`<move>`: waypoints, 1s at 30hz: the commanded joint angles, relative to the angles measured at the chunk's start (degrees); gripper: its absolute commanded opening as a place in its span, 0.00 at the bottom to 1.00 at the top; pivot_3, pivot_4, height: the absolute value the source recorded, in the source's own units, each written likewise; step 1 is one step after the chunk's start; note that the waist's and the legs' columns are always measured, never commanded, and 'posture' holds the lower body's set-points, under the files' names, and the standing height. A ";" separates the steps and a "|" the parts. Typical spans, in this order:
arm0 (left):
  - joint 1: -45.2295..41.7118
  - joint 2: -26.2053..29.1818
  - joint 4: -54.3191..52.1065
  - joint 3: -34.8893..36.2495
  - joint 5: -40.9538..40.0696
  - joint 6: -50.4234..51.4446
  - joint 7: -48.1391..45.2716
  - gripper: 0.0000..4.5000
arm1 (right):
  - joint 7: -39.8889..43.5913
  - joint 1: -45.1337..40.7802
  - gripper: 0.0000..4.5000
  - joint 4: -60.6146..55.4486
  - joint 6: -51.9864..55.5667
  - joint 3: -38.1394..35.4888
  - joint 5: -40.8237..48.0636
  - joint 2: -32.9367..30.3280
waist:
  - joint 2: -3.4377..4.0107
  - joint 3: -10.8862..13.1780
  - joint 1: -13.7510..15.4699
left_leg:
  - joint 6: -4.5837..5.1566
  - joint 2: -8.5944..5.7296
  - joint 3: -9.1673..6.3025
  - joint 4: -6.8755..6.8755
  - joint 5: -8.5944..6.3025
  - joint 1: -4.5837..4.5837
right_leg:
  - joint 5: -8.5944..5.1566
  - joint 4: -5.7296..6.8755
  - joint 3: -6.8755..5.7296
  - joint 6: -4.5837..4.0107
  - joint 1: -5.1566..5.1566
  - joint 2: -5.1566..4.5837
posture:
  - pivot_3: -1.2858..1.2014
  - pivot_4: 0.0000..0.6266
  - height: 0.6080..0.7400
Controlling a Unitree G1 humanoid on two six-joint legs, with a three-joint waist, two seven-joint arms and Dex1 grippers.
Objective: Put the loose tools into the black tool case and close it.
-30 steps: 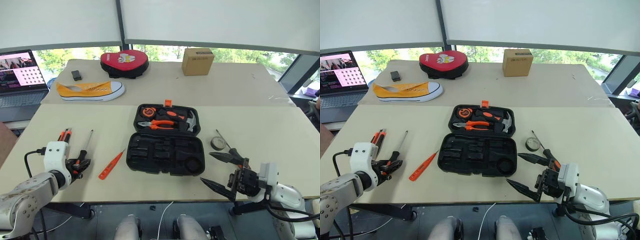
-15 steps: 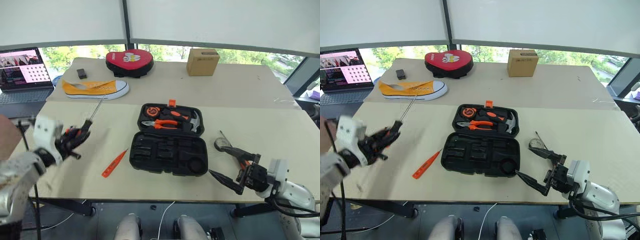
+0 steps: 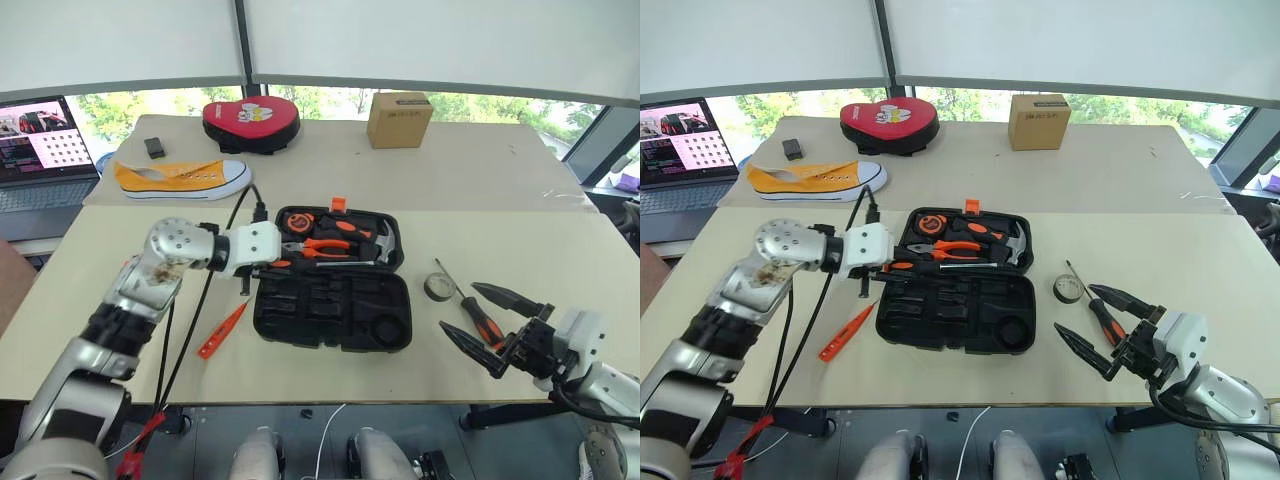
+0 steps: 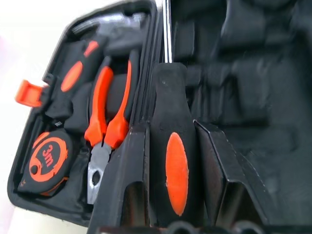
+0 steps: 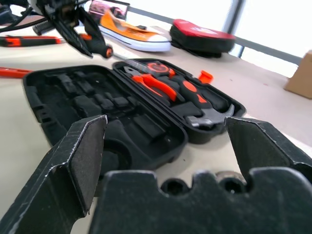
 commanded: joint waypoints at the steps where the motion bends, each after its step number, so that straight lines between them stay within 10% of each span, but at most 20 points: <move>1: -3.66 -2.23 6.31 -1.49 3.15 -6.22 -1.79 0.19 | -2.20 0.18 1.00 -4.64 1.47 -2.06 1.88 0.13 | 0.00 0.00 0.15 | 0.00 -0.01 0.00 0.07 0.00 -0.04 | 0.01 0.00 -0.01 0.05 0.00 -0.01 | 0.52 0.24 1.00; 22: -4.07 -6.76 12.55 -2.27 10.85 -6.84 -1.57 0.19 | -2.15 0.15 1.00 -4.84 1.73 -0.75 1.20 0.42 | 0.00 0.01 0.39 | 0.24 0.00 -0.06 0.63 -0.14 -0.27 | 0.08 0.07 -0.08 0.24 0.05 -0.07 | 0.52 0.24 1.00; 23: -3.80 -7.08 12.25 -1.90 10.54 -6.54 -1.09 0.42 | -2.09 0.14 1.00 -4.78 1.77 -0.67 1.19 0.43 | 0.00 0.01 0.39 | 0.24 0.00 -0.06 0.63 -0.15 -0.27 | 0.08 0.07 -0.08 0.24 0.05 -0.07 | 0.52 0.24 1.00; 30: -2.24 -11.19 7.67 4.88 1.29 -4.07 0.30 0.76 | -1.41 0.99 1.00 -4.48 1.76 -0.93 1.54 0.41 | 0.03 0.02 0.56 | 0.25 -0.01 -0.07 0.70 -0.15 -0.34 | 0.10 0.08 -0.12 0.27 0.05 -0.11 | 0.52 0.24 1.00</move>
